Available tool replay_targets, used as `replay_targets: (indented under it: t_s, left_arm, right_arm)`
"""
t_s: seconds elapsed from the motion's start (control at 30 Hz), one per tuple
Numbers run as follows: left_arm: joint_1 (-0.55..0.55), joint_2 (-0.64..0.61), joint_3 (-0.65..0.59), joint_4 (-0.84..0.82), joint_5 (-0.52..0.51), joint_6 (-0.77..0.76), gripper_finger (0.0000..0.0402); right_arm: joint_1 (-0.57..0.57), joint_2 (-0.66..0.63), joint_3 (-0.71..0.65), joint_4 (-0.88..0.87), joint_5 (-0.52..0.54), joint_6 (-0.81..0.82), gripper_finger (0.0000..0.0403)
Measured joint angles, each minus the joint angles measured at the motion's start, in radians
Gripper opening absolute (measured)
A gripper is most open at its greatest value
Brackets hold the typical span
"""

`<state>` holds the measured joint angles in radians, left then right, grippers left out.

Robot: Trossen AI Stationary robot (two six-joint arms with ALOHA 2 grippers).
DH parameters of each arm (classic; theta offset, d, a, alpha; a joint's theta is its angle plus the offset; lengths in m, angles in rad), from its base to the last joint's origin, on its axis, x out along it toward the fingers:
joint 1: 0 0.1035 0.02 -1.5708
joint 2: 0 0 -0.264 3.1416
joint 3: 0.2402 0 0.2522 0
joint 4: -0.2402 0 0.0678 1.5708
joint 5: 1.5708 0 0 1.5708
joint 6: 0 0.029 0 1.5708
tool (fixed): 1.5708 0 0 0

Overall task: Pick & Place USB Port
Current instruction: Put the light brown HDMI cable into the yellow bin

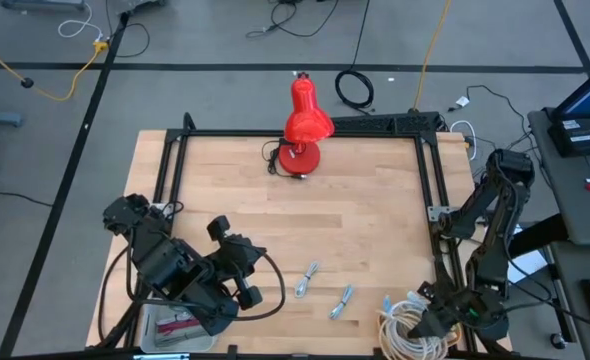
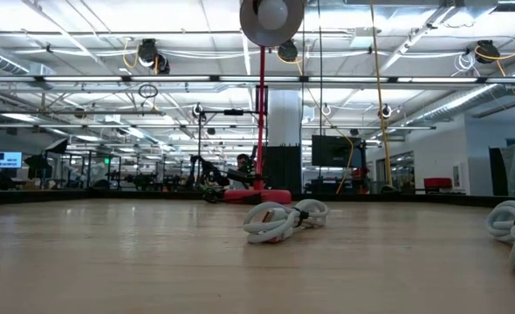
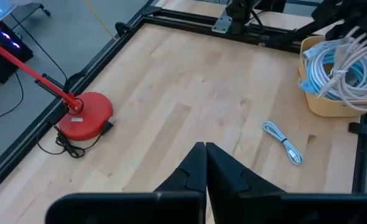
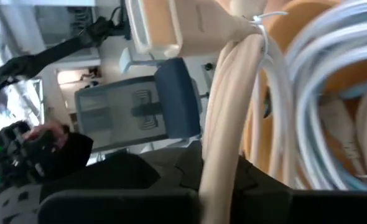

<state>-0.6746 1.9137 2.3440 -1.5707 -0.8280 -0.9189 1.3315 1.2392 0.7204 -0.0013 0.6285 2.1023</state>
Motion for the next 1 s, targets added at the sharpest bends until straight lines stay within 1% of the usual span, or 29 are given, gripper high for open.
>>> replay_targets:
  t_s: [0.1,0.2,0.27,0.53,0.77,0.87,1.0]
  left_arm:
    - [0.002,0.000,0.000,0.000,0.000,-0.003,0.0012]
    - [0.004,0.000,0.000,0.002,0.002,-0.003,0.0019]
    - [0.007,0.000,0.000,0.003,0.018,-0.004,0.0020]
    - [0.008,0.000,0.000,0.005,0.043,-0.006,0.0003]
    - [0.008,0.000,0.000,0.005,0.043,-0.006,0.0020]
    - [0.008,0.000,0.000,0.005,0.043,-0.007,0.0018]
    - [0.007,0.000,0.000,0.005,0.044,-0.008,0.0007]
  right_arm:
    - [0.000,0.007,0.000,-0.070,-0.004,0.090,0.0007]
    - [0.000,0.007,0.001,-0.136,-0.066,0.133,0.0007]
    - [-0.001,0.007,0.000,-0.154,-0.095,0.137,0.0007]
    - [-0.001,-0.035,0.000,-0.228,-0.115,0.142,0.0007]
    - [-0.001,-0.103,0.000,-0.346,-0.166,0.160,0.0007]
    - [-0.002,-0.124,0.000,-0.390,-0.181,0.161,0.0007]
    - [-0.002,-0.139,0.000,-0.431,-0.194,0.163,0.0008]
